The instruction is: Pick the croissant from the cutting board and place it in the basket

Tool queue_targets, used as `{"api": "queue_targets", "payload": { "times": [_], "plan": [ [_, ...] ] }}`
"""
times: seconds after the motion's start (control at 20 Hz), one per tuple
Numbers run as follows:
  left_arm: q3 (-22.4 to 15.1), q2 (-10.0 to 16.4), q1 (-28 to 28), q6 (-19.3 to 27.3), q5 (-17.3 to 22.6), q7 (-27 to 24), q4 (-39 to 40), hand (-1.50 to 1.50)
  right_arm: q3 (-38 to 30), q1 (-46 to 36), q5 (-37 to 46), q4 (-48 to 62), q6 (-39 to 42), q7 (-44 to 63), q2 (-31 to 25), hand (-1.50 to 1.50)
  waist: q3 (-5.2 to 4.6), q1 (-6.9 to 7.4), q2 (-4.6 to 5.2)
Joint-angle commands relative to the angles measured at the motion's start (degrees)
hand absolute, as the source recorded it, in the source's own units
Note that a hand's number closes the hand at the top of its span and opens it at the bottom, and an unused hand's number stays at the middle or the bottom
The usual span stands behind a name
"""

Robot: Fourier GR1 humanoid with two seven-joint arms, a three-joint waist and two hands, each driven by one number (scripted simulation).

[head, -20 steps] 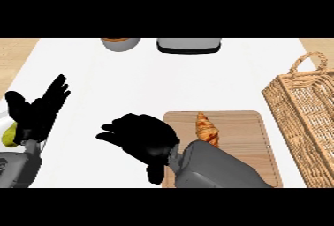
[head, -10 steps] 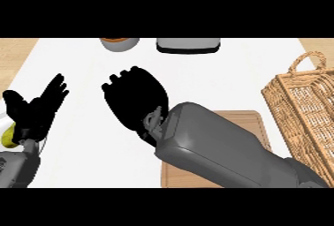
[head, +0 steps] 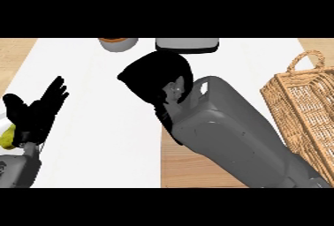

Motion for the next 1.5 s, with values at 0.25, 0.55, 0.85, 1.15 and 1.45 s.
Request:
{"api": "queue_targets", "payload": {
  "times": [0.25, 0.55, 0.85, 1.15, 1.45],
  "plan": [
    [1.95, -0.13, 3.47, -3.08, -0.33, -2.39, -1.44, 0.0, -10.33, 7.89, -5.6, -11.69, 5.77, -3.27, -9.02, -1.5, 0.04, 0.66, 0.37],
    [1.88, -2.97, -2.65, -2.25, -2.91, -1.3, 3.8, 0.0, -3.64, 22.05, 2.83, -18.43, 1.5, -12.76, -11.44, -1.5, 0.06, 0.53, 0.6],
    [3.01, -2.11, -2.86, -4.14, -2.38, -0.2, 2.76, 0.0, 3.88, 31.14, 15.95, -16.66, -13.99, -27.38, -14.08, -1.5, 0.1, 1.03, 0.75],
    [3.7, -1.91, -2.58, -4.52, -3.49, 0.73, 1.95, 0.0, 3.25, 33.12, 20.0, -3.59, -25.41, -38.32, -11.48, -1.5, 0.07, 1.18, 0.73],
    [3.92, -4.61, -1.43, -2.94, -5.97, 1.0, -0.06, 0.0, 4.52, 30.84, 27.86, 6.63, -27.69, -41.44, -8.97, -1.5, 0.03, 0.88, 0.53]
  ]
}}
